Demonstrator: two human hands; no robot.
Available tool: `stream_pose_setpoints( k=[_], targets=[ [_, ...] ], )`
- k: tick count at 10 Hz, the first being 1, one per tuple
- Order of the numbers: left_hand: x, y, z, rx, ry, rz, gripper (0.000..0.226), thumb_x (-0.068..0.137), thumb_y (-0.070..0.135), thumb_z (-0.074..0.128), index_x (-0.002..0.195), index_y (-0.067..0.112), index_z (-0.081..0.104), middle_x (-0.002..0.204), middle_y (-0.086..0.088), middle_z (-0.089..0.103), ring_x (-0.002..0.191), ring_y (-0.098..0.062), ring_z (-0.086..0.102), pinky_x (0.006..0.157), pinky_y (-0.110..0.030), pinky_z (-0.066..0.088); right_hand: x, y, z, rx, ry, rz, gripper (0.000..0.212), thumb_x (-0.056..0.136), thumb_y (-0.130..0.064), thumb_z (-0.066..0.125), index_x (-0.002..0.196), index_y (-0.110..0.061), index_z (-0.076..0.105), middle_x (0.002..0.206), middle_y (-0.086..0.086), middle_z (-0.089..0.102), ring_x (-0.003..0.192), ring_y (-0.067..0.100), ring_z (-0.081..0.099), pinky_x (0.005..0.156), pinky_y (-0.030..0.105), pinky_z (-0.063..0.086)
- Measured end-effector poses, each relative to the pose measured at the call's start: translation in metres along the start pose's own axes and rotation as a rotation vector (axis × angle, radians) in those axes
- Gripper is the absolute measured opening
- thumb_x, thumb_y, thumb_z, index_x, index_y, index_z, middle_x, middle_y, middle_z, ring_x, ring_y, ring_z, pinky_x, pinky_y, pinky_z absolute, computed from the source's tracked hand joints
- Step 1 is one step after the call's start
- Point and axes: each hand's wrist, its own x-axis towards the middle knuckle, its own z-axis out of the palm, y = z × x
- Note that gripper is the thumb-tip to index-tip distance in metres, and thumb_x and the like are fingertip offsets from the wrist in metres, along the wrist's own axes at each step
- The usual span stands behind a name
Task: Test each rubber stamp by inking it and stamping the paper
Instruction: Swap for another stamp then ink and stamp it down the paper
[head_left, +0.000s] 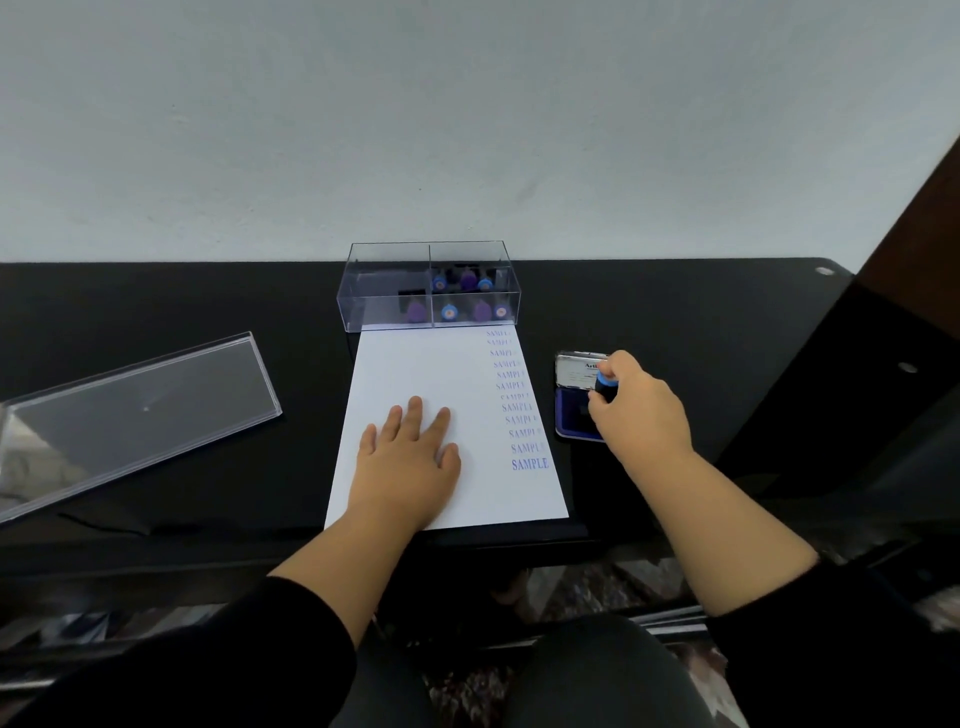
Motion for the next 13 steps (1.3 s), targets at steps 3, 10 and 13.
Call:
stream_pose_setpoints(
  k=[3,10,13],
  targets=[
    [0.000,-0.001,-0.001,-0.006,0.003,0.003,0.053,0.101,0.039,0.017,0.152,0.033,0.005,0.160,0.001,-0.009,0.147,-0.017,-0.009,0.117,-0.038,-0.006,-0.008,0.004,0.010,0.119,0.088,0.022,0.027,0.094,-0.019,0.051,0.121,-0.019,0.051,0.104,0.006,0.062,0.082,0.021,0.053,0.062,0.030,0.042],
    [0.000,-0.005,0.001,-0.021,0.021,0.033,0.051,0.101,0.040,0.019,0.151,0.037,0.009,0.160,0.002,-0.006,0.147,-0.017,-0.006,0.117,-0.038,-0.005,-0.073,-0.020,0.025,0.452,0.110,-0.036,0.035,0.086,-0.023,0.065,0.120,-0.030,0.061,0.085,-0.015,0.059,0.076,0.005,0.056,0.072,0.012,0.040],
    [0.001,-0.004,0.001,-0.012,0.016,0.032,0.051,0.101,0.039,0.018,0.151,0.037,0.009,0.160,0.001,-0.007,0.147,-0.018,-0.007,0.117,-0.039,-0.006,-0.080,-0.021,0.029,0.357,0.060,-0.089,0.033,0.086,-0.025,0.065,0.119,-0.030,0.061,0.093,-0.015,0.062,0.080,0.004,0.058,0.072,0.008,0.041]
  ],
)
